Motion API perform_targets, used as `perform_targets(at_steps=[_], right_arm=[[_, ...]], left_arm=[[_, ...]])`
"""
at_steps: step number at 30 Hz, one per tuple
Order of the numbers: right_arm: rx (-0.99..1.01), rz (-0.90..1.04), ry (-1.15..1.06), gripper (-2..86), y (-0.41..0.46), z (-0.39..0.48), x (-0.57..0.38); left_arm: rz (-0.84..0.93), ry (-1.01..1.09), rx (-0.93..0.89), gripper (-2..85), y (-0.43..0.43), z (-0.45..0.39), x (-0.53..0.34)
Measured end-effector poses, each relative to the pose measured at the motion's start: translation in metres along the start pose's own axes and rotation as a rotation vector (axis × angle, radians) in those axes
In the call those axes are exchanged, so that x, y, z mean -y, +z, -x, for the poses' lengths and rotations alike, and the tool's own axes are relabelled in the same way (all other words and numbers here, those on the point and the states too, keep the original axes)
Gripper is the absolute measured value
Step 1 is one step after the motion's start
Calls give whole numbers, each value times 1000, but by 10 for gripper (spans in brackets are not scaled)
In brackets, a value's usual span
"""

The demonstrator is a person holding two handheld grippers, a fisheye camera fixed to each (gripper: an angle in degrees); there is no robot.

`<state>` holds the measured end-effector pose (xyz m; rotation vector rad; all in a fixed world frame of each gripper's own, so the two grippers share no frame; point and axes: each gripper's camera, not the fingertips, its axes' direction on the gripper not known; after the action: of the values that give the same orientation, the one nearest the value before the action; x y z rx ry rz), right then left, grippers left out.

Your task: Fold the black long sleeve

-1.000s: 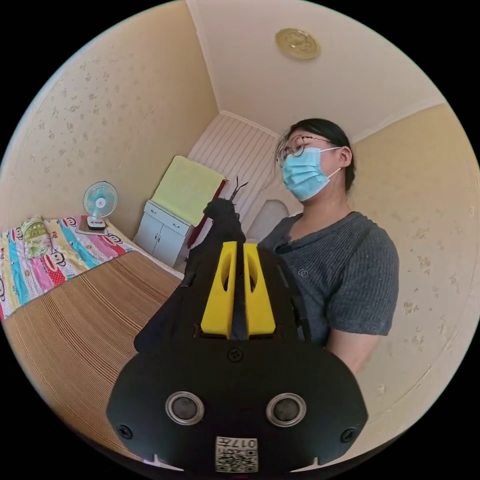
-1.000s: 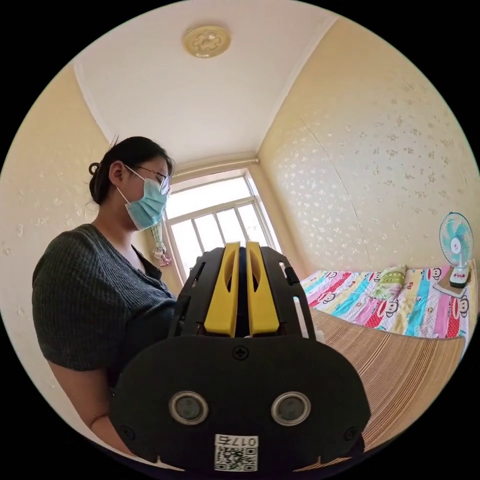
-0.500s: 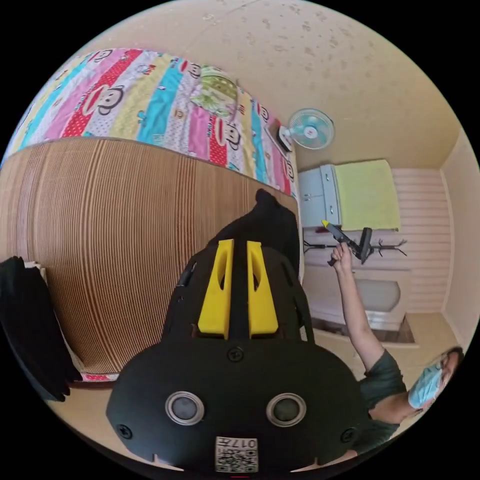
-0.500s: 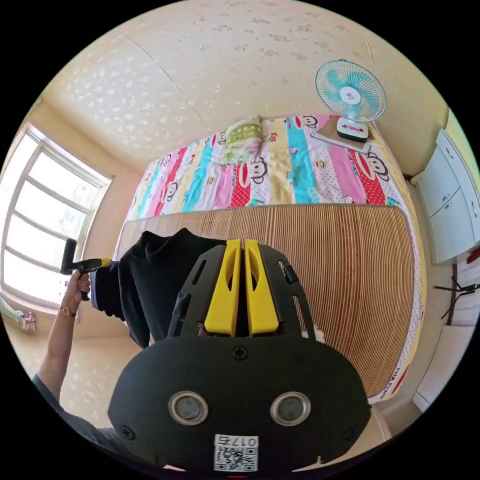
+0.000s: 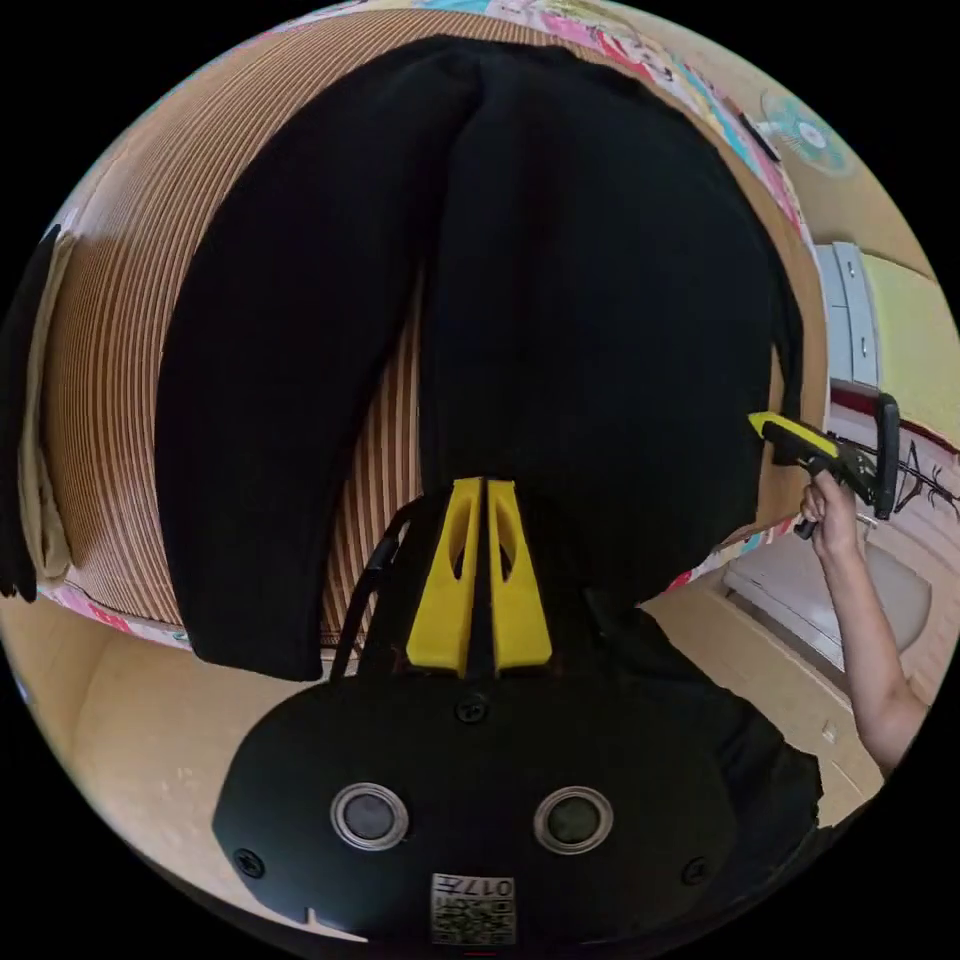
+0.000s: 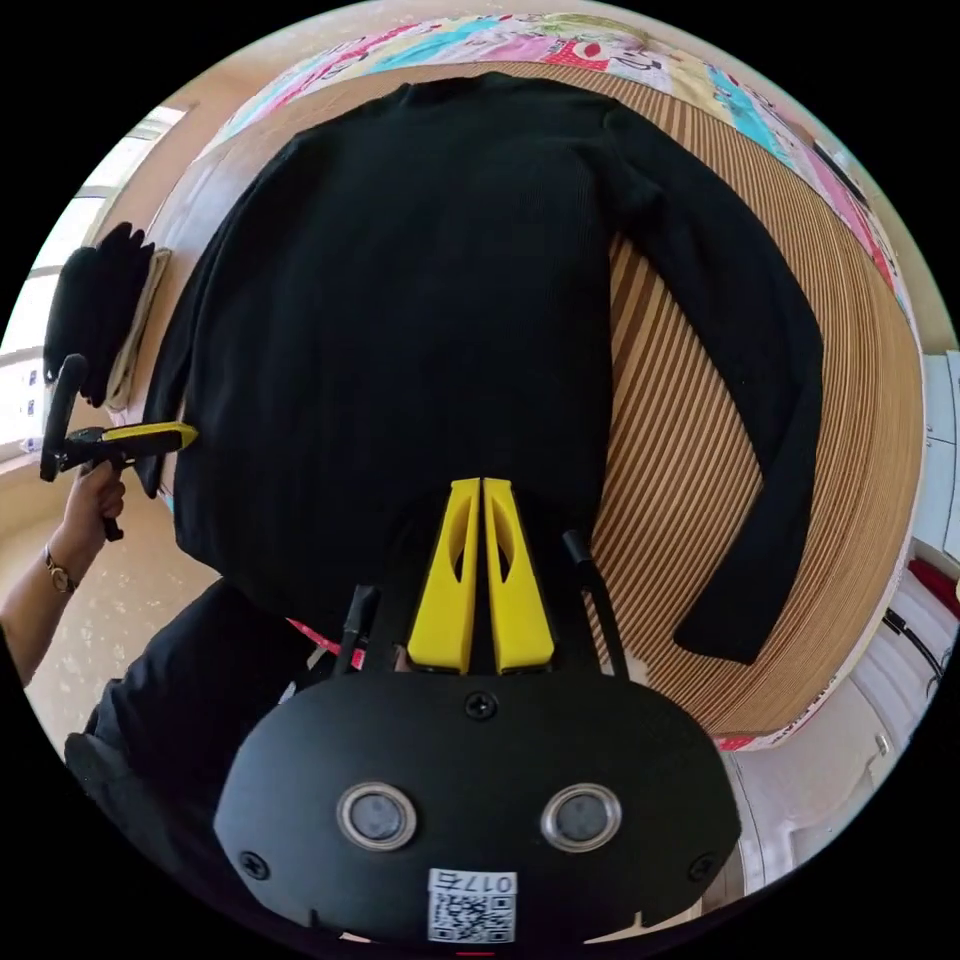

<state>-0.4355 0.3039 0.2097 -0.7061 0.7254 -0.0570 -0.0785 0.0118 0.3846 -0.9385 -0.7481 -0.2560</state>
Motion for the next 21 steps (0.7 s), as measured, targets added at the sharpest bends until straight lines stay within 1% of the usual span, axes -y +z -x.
perform_targets(at_steps=[1, 2, 3, 4, 6, 7, 9, 10, 12, 14, 16, 17, 19, 21], right_arm=[[20, -64, 1, 9, -2, -8, -17], [36, -81, 14, 9, -4, -14, -24], [76, -64, 67, 7, -4, -29, -32], [140, -60, 115, 6, -5, -43, -39], [220, -75, 169, 6, -6, -61, -49], [242, -86, 181, 5, -5, -69, -54], [234, -104, 180, 5, -6, -76, -58], [224, -102, 181, 4, -7, -80, -58], [210, -93, 187, 4, -10, -86, -58], [192, -84, 176, 4, -14, -91, -60], [190, -80, 156, 4, -19, -101, -64], [194, -79, 154, 4, -20, -104, -65], [220, -67, 153, 5, -25, -118, -69], [240, -64, 154, 5, -28, -127, -73]], left_arm=[[-45, -19, -2, 11, -11, 8, -5], [-106, -89, 4, 9, -33, 28, -14], [-164, -175, -62, 11, -55, 54, -22], [-190, -219, -130, 20, -64, 69, -26], [-250, -451, -437, 66, -81, 131, -42], [-256, -536, -500, 81, -80, 146, -48], [-342, -978, -730, 102, -67, 195, -89], [-357, -1073, -798, 107, -60, 202, -98], [-381, -1355, -1035, 136, -27, 226, -118], [-418, -1445, -1109, 131, -15, 242, -121], [-385, -1475, -1104, 102, -15, 250, -116], [-372, -1473, -1072, 77, -20, 254, -113], [-470, -1463, -1015, 55, -33, 266, -117], [-583, -1416, -1053, 52, -41, 292, -118]])
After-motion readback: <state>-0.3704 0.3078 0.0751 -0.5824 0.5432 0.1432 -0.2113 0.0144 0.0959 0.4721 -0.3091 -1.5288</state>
